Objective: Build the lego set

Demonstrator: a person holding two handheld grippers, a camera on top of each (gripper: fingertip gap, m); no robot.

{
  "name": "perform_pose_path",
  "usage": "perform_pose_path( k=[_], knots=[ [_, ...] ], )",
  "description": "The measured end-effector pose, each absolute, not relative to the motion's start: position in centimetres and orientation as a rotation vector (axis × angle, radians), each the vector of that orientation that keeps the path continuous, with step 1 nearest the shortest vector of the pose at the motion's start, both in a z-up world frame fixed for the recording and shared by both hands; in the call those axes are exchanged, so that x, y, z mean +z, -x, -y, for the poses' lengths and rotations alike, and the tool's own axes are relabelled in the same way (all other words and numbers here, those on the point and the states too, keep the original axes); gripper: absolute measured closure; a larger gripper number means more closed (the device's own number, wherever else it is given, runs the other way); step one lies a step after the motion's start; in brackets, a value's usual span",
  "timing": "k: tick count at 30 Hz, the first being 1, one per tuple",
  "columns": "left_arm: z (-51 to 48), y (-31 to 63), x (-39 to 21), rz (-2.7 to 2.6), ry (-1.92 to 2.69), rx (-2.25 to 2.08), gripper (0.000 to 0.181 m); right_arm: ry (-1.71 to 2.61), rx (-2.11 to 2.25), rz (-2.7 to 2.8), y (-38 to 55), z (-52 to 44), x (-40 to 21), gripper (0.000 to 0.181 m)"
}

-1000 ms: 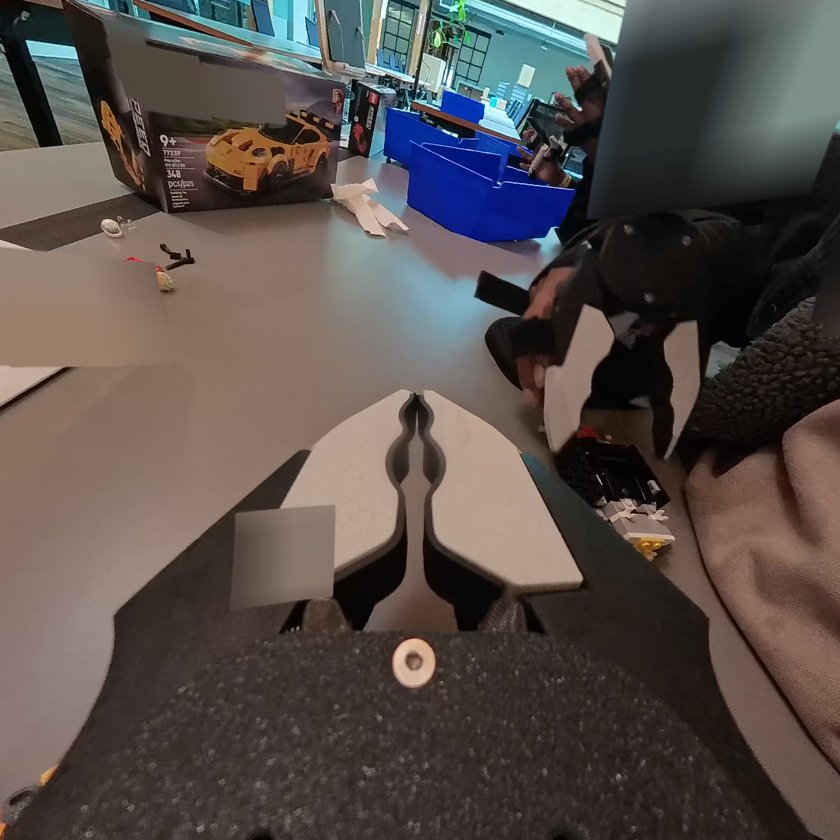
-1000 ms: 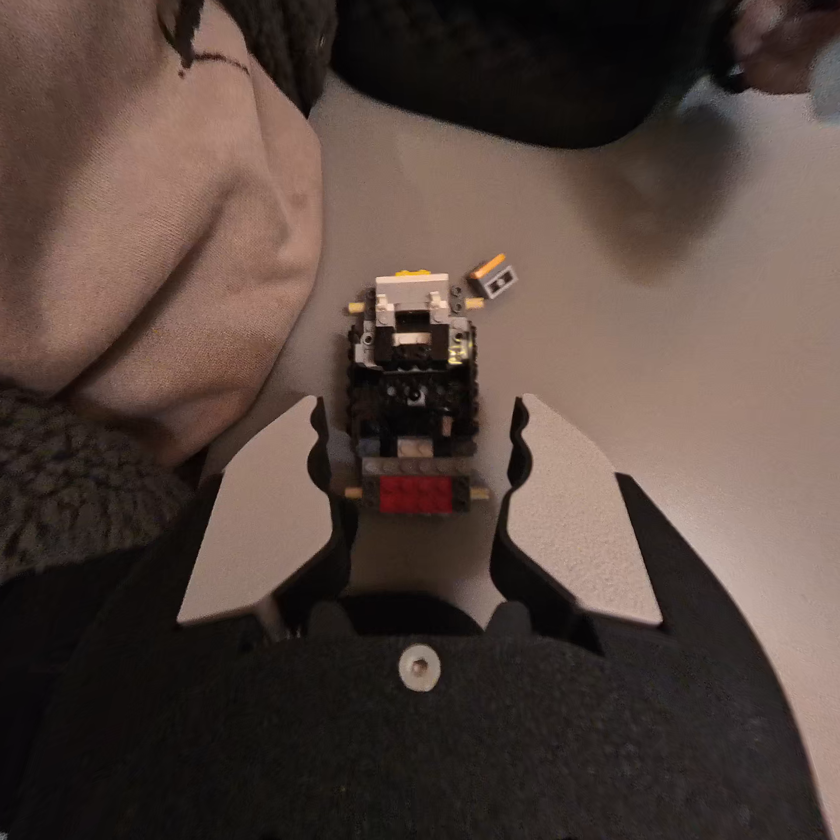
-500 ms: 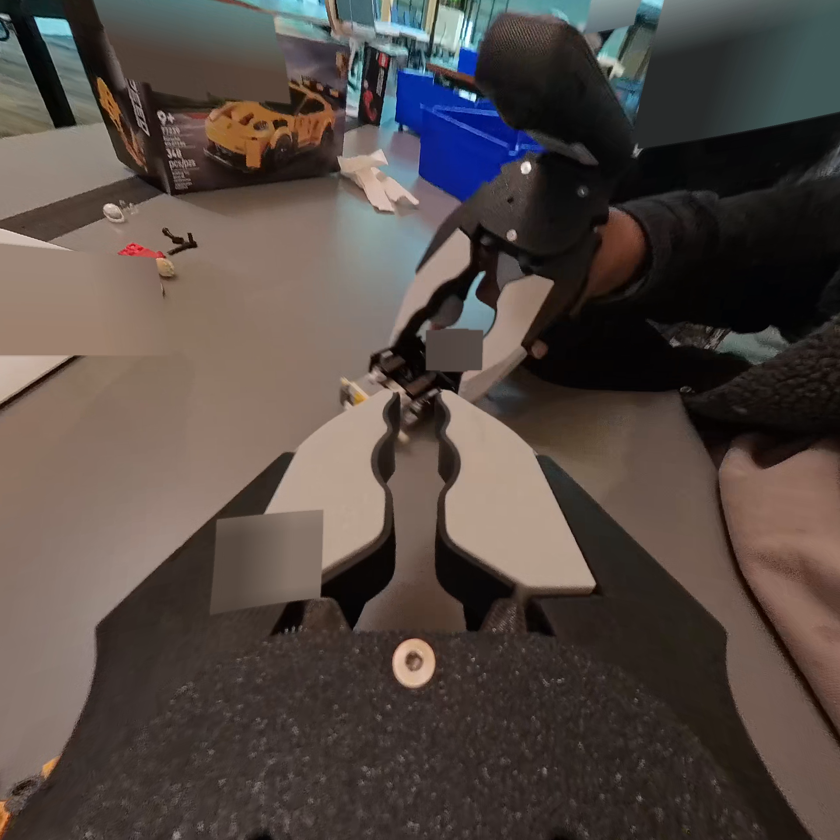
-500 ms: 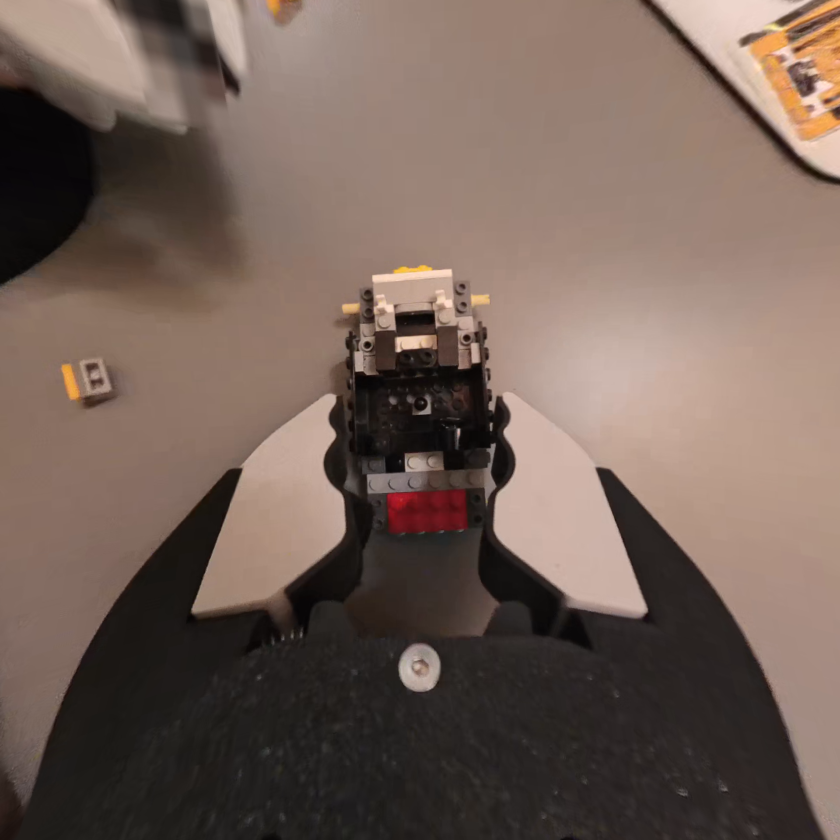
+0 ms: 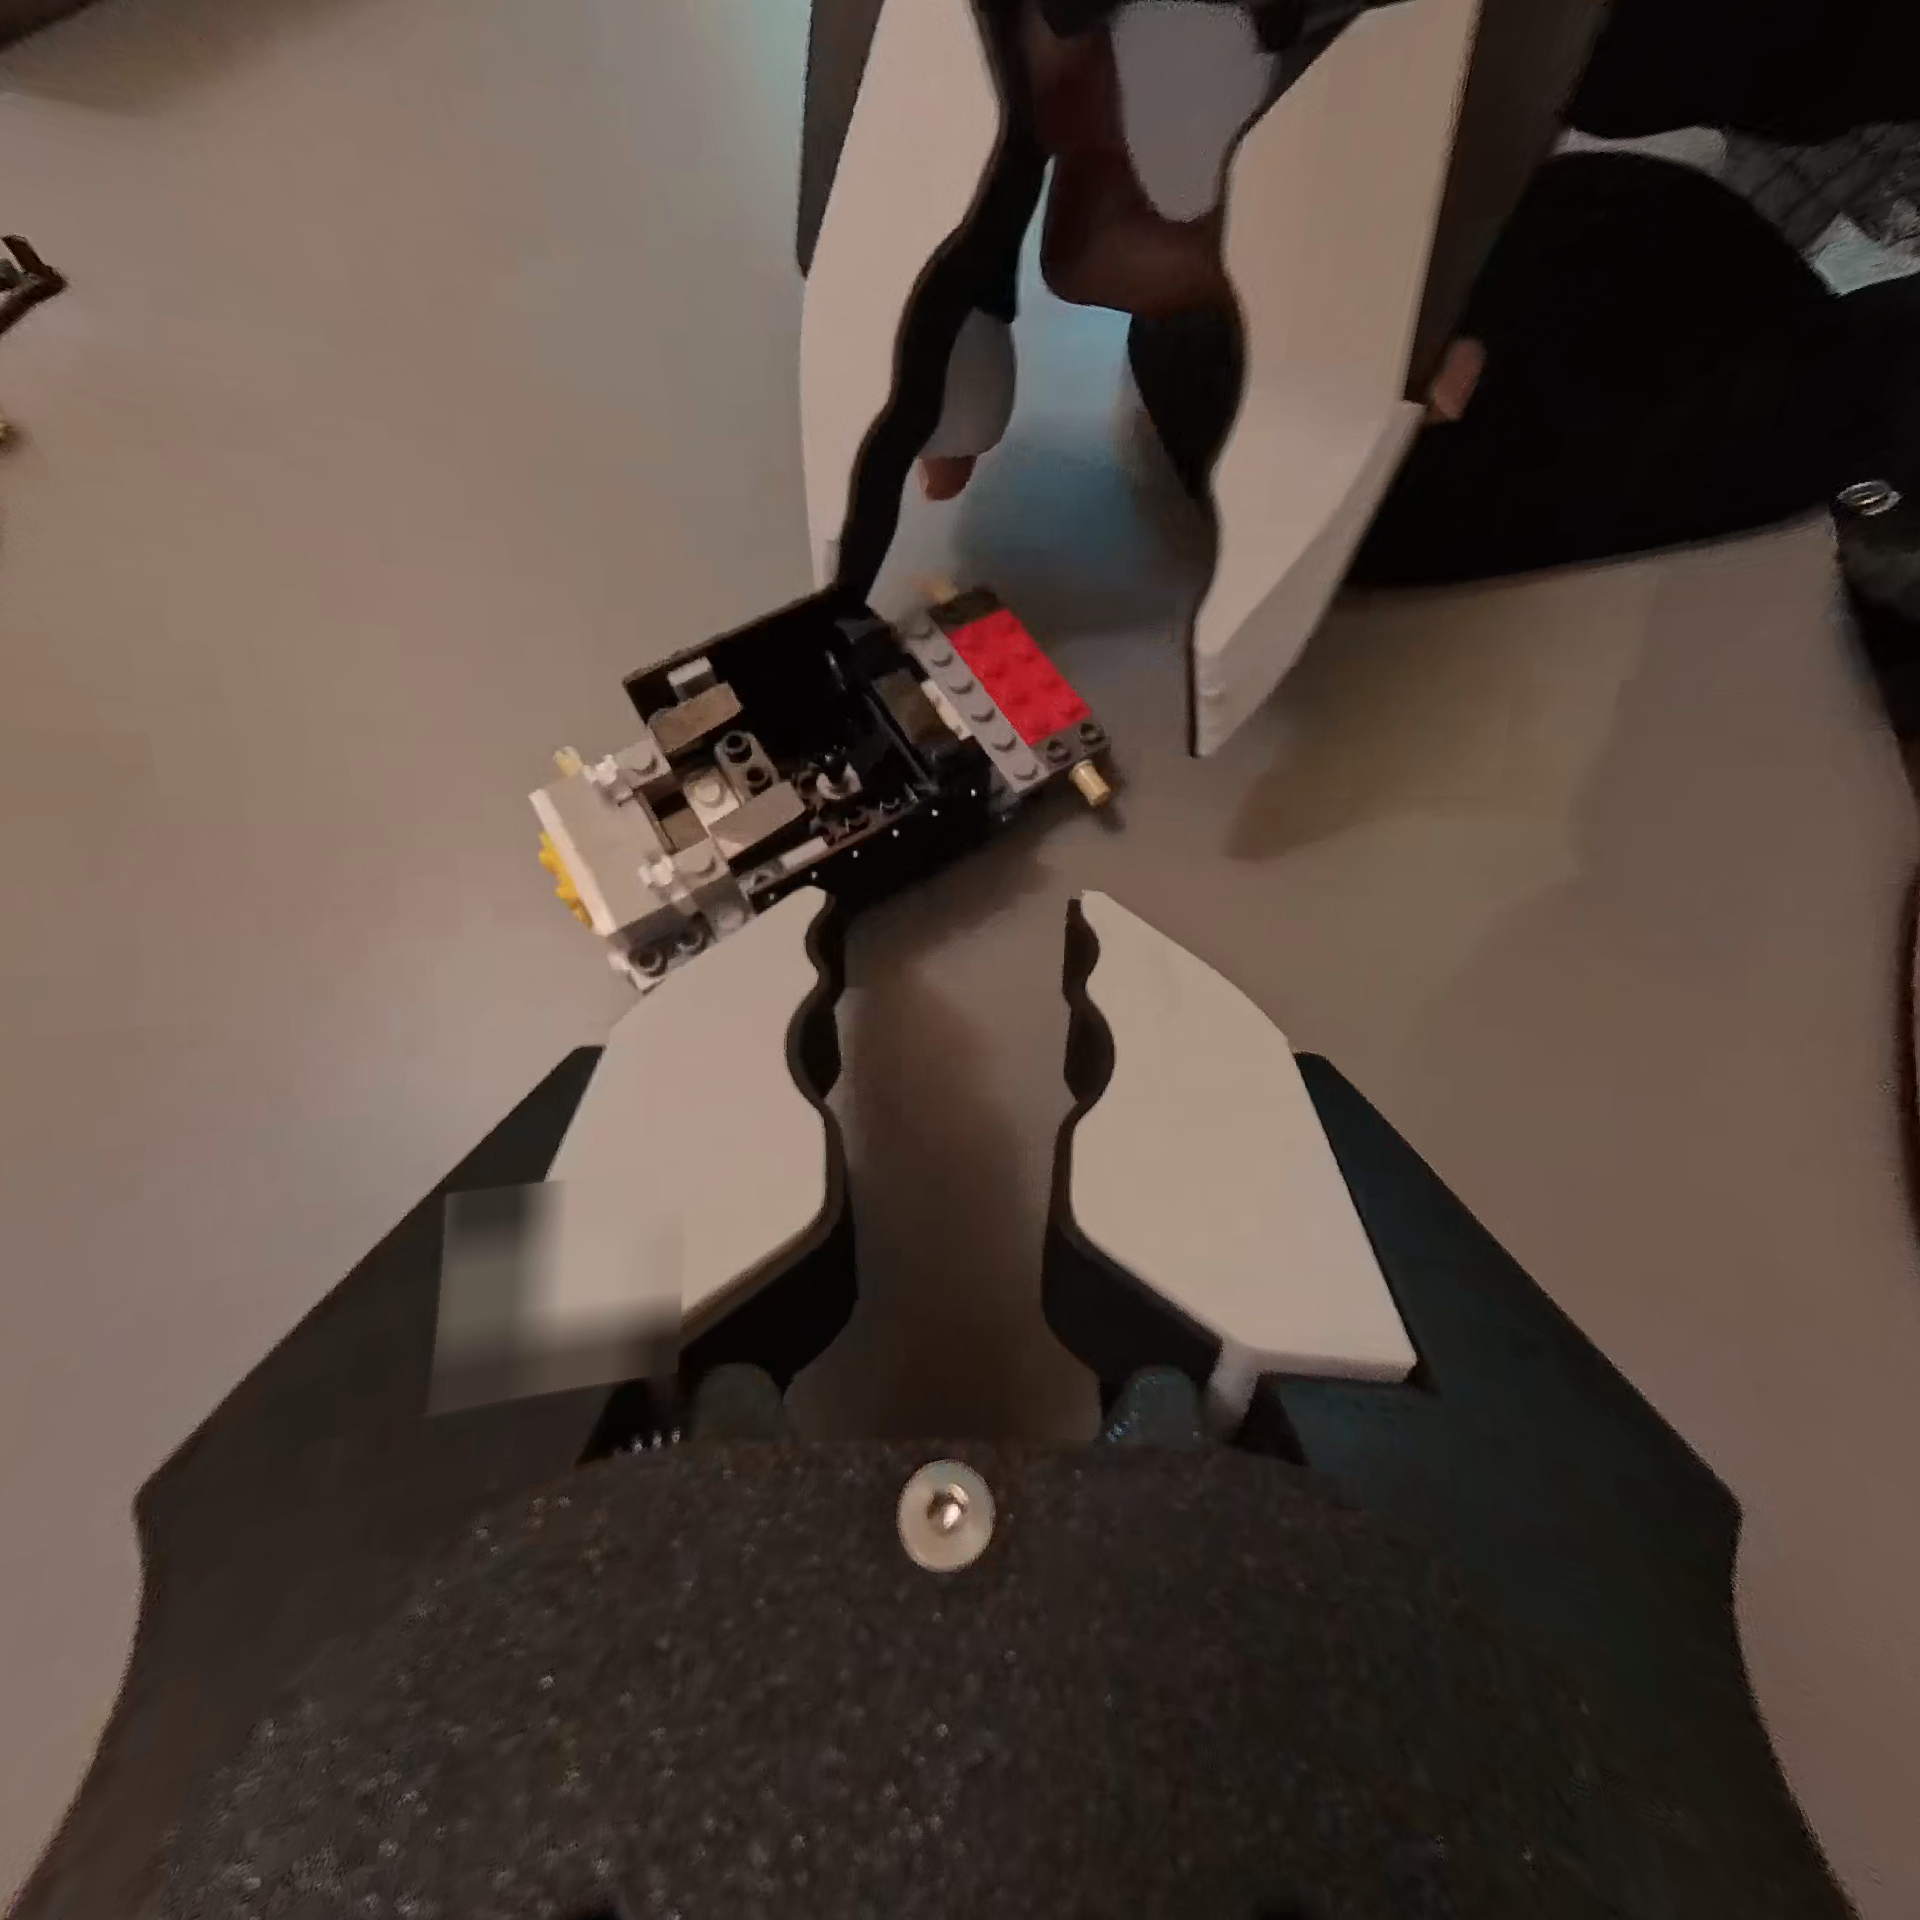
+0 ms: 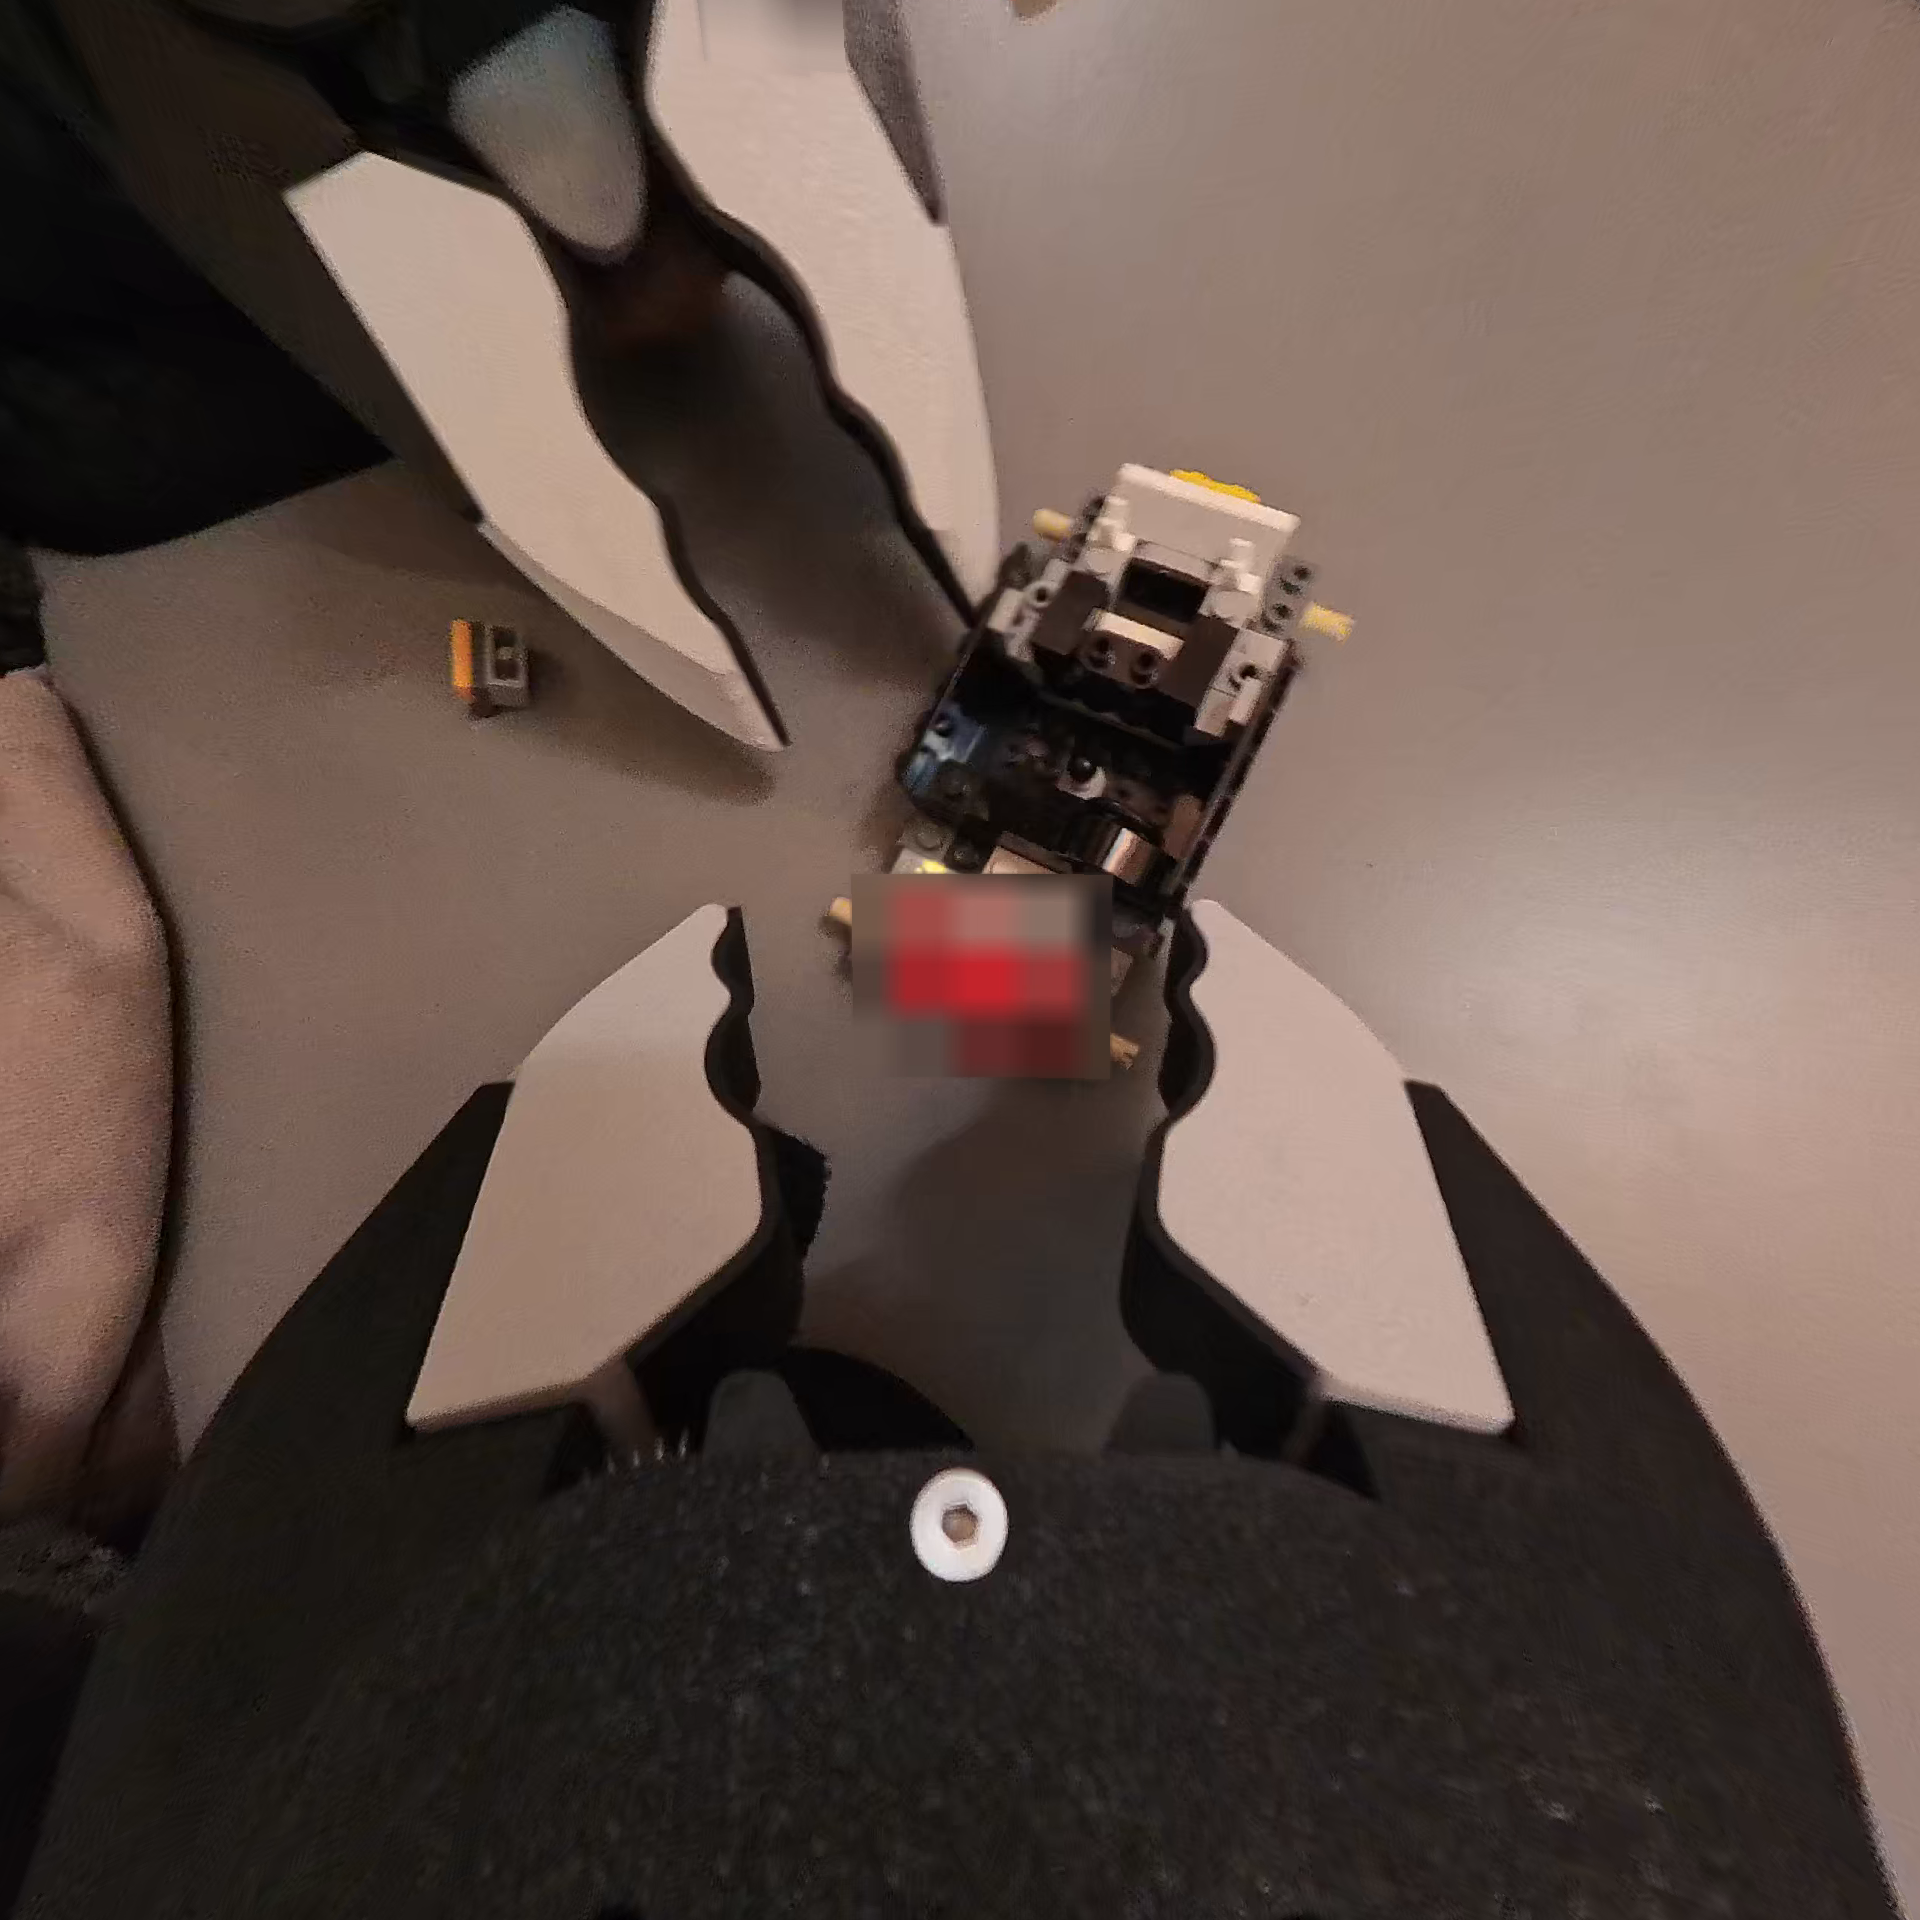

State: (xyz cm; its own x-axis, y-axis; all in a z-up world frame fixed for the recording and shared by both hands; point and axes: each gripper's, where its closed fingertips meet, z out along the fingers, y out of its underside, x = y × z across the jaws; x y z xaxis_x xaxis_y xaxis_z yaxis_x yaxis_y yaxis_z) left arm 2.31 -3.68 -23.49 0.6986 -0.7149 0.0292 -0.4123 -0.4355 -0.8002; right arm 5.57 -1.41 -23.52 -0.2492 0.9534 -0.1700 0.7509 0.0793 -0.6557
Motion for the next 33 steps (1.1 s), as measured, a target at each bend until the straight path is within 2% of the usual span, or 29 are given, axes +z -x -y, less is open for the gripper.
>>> perform_pose_path(
  k=[3,5,10,15,20,24,26,28,29,30,32,33],
  knots=[
    [3.2,-1.8,-23.5,-0.809,2.092,-0.457,0.136,1.672,0.913,2.091,-5.8,2.2,-23.6,0.105],
    [2.8,-1.2,-23.3,-0.755,2.097,-0.468,0.129,1.651,0.999,2.114,-5.9,3.8,-23.3,0.114],
    [2.2,1.1,-22.4,-0.622,2.075,-0.519,0.125,1.47,1.143,2.198,-5.3,7.8,-22.7,0.114],
    [2.4,2.4,-22.0,-0.575,2.104,-0.46,0.125,1.188,1.088,2.232,-4.6,4.8,-20.7,0.113],
    [2.7,0.8,-22.6,-0.677,2.125,-0.392,0.121,0.857,0.754,2.517,-3.2,-0.7,-20.9,0.088],
    [2.3,1.7,-22.4,-0.648,2.105,-0.392,0.125,0.455,0.457,2.797,-1.5,-0.9,-22.3,0.071],
    [2.1,2.7,-22.1,-0.618,2.09,-0.391,0.128,0.287,0.358,2.906,-1.0,-0.6,-23.3,0.068],
    [1.9,3.7,-21.9,-0.585,2.078,-0.389,0.131,0.208,0.32,2.977,-0.6,-0.4,-24.3,0.071],
    [1.9,4.1,-21.8,-0.567,2.074,-0.389,0.132,0.202,0.316,2.993,-0.4,-0.5,-24.8,0.079],
    [1.8,4.4,-21.6,-0.552,2.067,-0.392,0.133,0.211,0.333,2.997,-0.3,-0.4,-25.0,0.097],
    [1.9,4.4,-21.2,-0.544,2.05,-0.397,0.133,0.325,0.438,2.968,0.0,0.0,-24.8,0.113],
    [1.9,4.3,-21.1,-0.551,2.042,-0.395,0.133,0.455,0.448,2.95,0.1,-0.3,-24.7,0.114]
  ],
)
